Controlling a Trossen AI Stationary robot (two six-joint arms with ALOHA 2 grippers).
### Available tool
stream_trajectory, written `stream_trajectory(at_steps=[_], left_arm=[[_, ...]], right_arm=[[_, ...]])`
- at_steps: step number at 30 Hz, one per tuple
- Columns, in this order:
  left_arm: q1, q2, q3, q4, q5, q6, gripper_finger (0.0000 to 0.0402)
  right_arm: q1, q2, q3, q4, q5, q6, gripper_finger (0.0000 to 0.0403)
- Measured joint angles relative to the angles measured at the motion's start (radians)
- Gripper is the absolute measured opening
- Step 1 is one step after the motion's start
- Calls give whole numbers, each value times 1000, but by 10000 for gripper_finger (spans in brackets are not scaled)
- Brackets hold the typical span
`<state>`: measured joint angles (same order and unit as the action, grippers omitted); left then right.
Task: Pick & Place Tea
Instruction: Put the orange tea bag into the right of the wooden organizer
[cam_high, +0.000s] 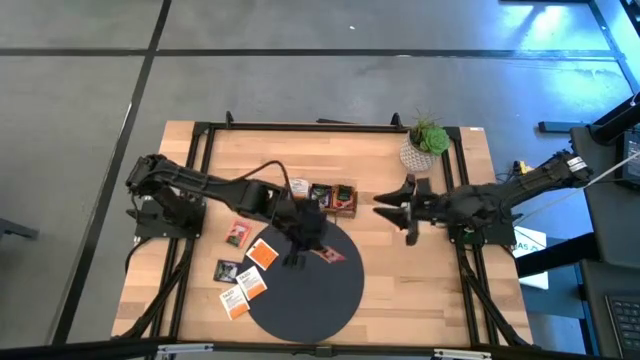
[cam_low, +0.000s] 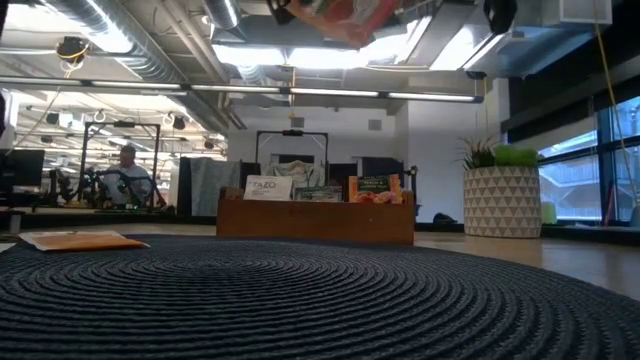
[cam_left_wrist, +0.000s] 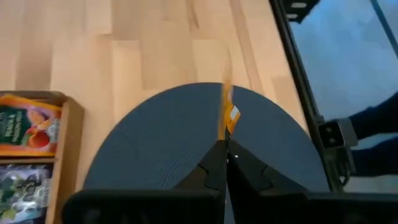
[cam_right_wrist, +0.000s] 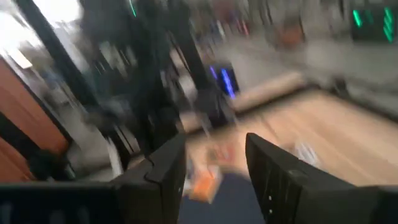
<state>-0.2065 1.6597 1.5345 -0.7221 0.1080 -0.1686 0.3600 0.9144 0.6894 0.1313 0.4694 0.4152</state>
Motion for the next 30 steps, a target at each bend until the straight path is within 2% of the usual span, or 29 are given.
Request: stream_trajectory(at_steps=[3, 5, 11, 14, 20, 26, 30], left_arm=[[33, 0, 0, -2, 4, -11, 2], [55, 0, 0, 0, 6, -26, 3], [114, 0, 0, 6, 8, -97, 3], [130, 0, 0, 9, 34, -76, 4], [134, 0, 0, 14, 41, 14, 2], [134, 0, 0, 18, 41, 49, 6], [134, 0, 0, 18, 41, 52, 3]], right_arm=[[-3, 75, 124, -214, -2, 51, 165], [-4, 130, 190, -272, -22, 46, 165], [-3, 298, 293, -279, -132, -31, 165], [-4, 364, 316, -278, -129, -67, 165], [-4, 452, 347, -264, -45, -80, 165], [-25, 504, 350, -207, -52, -24, 165], [-52, 521, 350, -208, -102, 26, 154]])
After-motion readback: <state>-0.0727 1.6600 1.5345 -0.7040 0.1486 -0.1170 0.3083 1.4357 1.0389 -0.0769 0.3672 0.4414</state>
